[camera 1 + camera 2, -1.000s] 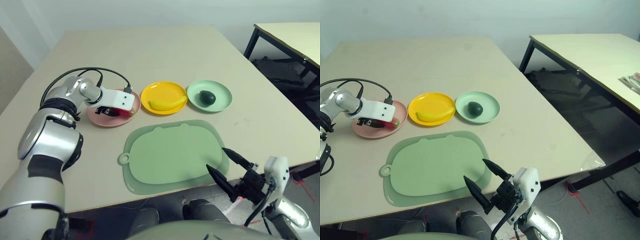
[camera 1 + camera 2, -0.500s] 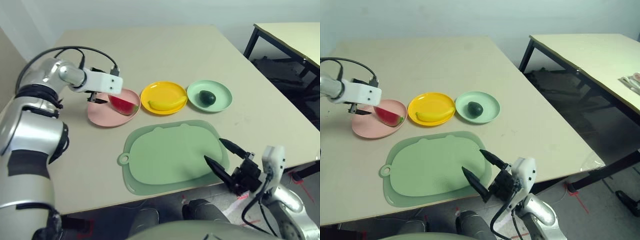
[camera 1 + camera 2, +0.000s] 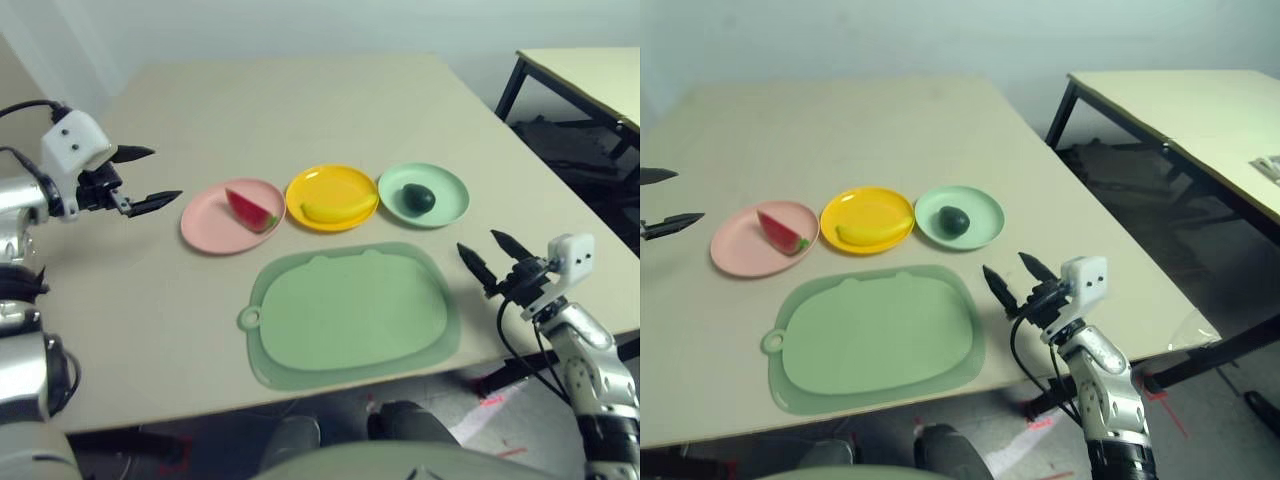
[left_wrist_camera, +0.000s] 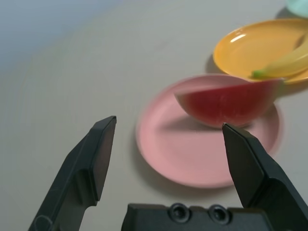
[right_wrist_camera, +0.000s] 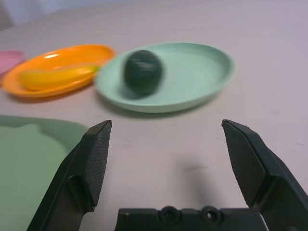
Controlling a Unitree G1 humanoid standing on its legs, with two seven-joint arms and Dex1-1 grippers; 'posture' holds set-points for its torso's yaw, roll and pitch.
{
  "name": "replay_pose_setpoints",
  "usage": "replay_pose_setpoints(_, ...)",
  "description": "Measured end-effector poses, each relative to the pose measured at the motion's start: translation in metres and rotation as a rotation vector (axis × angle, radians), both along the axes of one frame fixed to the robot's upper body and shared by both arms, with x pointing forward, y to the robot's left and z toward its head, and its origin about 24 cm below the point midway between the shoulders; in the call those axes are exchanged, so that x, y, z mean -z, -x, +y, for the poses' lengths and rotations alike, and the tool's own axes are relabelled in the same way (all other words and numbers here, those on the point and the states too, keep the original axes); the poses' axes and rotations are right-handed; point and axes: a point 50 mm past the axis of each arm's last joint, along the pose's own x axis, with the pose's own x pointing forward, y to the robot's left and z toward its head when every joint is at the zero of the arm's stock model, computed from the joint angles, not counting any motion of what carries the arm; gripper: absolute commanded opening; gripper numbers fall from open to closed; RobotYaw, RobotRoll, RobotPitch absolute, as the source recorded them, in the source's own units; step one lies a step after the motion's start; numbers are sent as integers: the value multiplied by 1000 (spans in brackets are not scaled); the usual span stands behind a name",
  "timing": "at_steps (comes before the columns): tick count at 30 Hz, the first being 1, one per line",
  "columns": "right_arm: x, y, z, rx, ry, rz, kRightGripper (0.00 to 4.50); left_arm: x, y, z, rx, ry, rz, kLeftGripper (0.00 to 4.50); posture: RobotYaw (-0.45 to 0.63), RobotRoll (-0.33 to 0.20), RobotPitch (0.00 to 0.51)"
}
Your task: Place the fruits into color-matched plates.
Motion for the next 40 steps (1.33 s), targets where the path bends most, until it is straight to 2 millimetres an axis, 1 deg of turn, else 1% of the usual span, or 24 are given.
replay_pose_setpoints(2,5,2,-22,63,7,16,4500,33,19,-2,-133,121,43,4475,153,0,0)
replay_pose_setpoints(4,7,0,-32,86,14,12,4500,46,30,3,-223,155,64,4475,159,0,0)
replay_pose_setpoints(8,4,-8,-59,144,46,-10,4500,52,38,9,-334,232,4,4475,161,0,0)
replay_pose_setpoints(11,4,-7,-80,208,67,-4,4500,55,43,16,-405,274,-32,4475,153,0,0)
replay_pose_setpoints(14,4,-5,-91,255,75,5,4500,58,44,19,-439,301,-43,4475,147,0,0)
replay_pose_setpoints(19,0,-11,-98,295,72,0,4500,61,40,16,-431,310,-36,4475,148,0,0)
replay_pose_setpoints(25,-5,-23,-94,299,71,-11,4500,61,33,14,-414,317,-28,4475,179,0,0)
replay_pose_setpoints(30,-8,-33,-86,289,57,-27,4500,61,25,20,-422,329,-15,4475,187,0,0)
replay_pose_setpoints(35,-6,-36,-82,282,52,-22,4500,59,23,21,-412,321,-12,4475,191,0,0)
replay_pose_setpoints(40,-5,-35,-82,287,46,-23,4500,58,21,19,-405,320,-12,4475,192,0,0)
